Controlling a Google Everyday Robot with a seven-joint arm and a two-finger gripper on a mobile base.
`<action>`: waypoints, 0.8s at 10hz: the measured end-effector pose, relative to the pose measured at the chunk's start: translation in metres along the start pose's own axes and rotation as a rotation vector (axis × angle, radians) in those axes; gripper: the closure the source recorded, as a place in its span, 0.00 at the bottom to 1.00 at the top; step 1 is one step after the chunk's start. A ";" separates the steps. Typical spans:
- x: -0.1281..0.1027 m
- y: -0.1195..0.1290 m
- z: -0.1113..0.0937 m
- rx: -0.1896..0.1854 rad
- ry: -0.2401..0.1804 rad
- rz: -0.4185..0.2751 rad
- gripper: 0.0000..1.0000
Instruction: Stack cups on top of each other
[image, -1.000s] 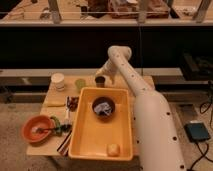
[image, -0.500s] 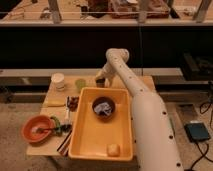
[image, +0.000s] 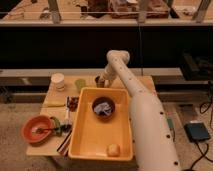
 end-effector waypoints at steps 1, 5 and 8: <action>-0.003 -0.001 0.004 0.000 -0.012 0.007 0.58; -0.004 -0.002 -0.001 0.020 -0.020 0.044 0.96; -0.001 -0.013 -0.026 0.071 -0.015 0.071 1.00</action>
